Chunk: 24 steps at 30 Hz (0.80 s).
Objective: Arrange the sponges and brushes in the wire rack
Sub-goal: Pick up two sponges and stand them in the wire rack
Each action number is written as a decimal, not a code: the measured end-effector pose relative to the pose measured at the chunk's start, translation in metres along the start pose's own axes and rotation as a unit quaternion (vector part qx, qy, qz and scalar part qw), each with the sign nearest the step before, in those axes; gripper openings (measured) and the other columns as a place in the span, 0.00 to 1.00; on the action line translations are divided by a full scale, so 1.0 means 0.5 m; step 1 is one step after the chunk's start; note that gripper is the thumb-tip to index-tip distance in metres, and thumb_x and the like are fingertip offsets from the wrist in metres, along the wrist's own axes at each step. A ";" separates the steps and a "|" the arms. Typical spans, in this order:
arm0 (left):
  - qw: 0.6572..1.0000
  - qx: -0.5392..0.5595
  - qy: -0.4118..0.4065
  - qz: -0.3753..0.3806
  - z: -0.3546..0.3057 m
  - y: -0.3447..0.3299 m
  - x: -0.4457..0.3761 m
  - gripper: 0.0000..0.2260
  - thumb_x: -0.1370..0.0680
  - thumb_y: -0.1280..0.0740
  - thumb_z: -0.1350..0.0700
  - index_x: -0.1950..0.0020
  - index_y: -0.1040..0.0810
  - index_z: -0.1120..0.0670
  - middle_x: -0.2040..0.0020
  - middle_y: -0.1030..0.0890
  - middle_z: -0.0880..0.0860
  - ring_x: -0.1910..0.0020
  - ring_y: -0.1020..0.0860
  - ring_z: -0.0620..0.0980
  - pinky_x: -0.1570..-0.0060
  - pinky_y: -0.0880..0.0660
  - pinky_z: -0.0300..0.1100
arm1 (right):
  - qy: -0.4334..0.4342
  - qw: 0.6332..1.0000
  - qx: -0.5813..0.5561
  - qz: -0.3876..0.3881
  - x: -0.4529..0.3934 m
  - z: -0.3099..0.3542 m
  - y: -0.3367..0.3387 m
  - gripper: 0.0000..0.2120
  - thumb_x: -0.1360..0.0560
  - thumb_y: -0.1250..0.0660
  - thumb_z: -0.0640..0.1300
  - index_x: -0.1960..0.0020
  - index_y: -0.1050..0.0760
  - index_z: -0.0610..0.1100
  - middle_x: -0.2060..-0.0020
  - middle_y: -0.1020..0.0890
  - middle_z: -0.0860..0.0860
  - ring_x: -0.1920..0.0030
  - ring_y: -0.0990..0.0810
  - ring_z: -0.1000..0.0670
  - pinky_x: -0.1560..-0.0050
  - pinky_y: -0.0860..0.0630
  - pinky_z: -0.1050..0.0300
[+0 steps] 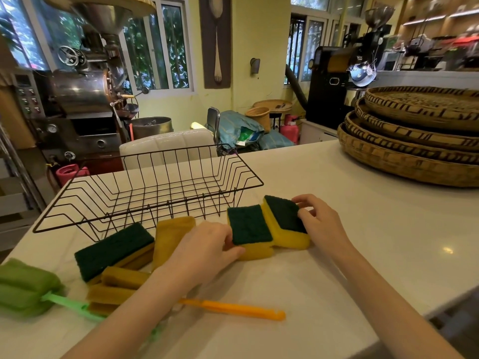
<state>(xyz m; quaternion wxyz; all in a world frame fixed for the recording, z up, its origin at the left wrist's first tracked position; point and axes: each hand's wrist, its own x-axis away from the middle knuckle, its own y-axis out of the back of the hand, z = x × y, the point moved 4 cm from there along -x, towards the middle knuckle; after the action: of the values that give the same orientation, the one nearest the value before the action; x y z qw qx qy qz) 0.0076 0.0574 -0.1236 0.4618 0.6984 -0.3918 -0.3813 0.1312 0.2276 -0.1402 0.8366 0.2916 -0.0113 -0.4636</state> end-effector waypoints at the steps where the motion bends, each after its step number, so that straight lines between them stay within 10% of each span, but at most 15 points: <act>1: 1.000 -0.027 -0.004 -0.009 -0.006 0.007 0.002 0.11 0.26 0.38 0.43 0.55 0.26 0.50 0.56 0.22 0.49 0.57 0.25 0.45 0.61 0.30 0.37 | 0.006 1.000 0.009 -0.001 0.000 0.001 -0.001 0.13 0.23 0.44 0.39 0.41 0.28 0.45 0.47 0.25 0.49 0.50 0.26 0.50 0.57 0.30 0.61; 6: 0.994 -0.088 -0.038 -0.052 -0.038 0.033 0.013 0.16 0.30 0.37 0.38 0.53 0.36 0.48 0.52 0.30 0.46 0.58 0.33 0.42 0.63 0.34 0.33 | 0.070 0.996 0.054 -0.006 0.006 0.009 0.000 0.12 0.24 0.44 0.37 0.47 0.25 0.45 0.49 0.27 0.53 0.46 0.28 0.51 0.53 0.33 0.65; 12: 0.994 -0.016 -0.028 0.108 -0.034 0.008 -0.029 0.29 0.33 0.35 0.36 0.37 0.35 0.47 0.26 0.45 0.50 0.30 0.41 0.49 0.36 0.35 0.45 | 0.120 0.988 0.066 0.065 0.013 0.021 -0.011 0.11 0.24 0.45 0.36 0.52 0.27 0.49 0.35 0.29 0.52 0.40 0.37 0.59 0.40 0.40 0.63; 18: 0.976 -0.020 -0.044 0.211 -0.030 0.008 -0.079 0.31 0.36 0.29 0.38 0.40 0.33 0.50 0.42 0.32 0.48 0.45 0.32 0.47 0.46 0.30 0.41 | 0.102 0.983 0.031 0.151 0.012 0.014 -0.026 0.11 0.24 0.48 0.37 0.51 0.28 0.46 0.31 0.32 0.54 0.29 0.41 0.54 0.35 0.43 0.61; 24: 0.973 -0.036 -0.047 0.224 -0.028 -0.003 -0.109 0.24 0.38 0.25 0.44 0.50 0.34 0.47 0.48 0.30 0.48 0.51 0.30 0.48 0.58 0.31 0.37 | 0.065 0.966 0.007 0.249 0.009 0.018 -0.024 0.16 0.37 0.34 0.50 0.51 0.31 0.50 0.35 0.34 0.53 0.39 0.32 0.50 0.51 0.30 0.65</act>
<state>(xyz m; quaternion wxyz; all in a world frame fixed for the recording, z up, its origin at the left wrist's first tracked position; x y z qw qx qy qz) -0.0013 0.1115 -0.1118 0.5414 0.5570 -0.5456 -0.3146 0.1219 0.2149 -0.1397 0.9226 0.3147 -0.0327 -0.2208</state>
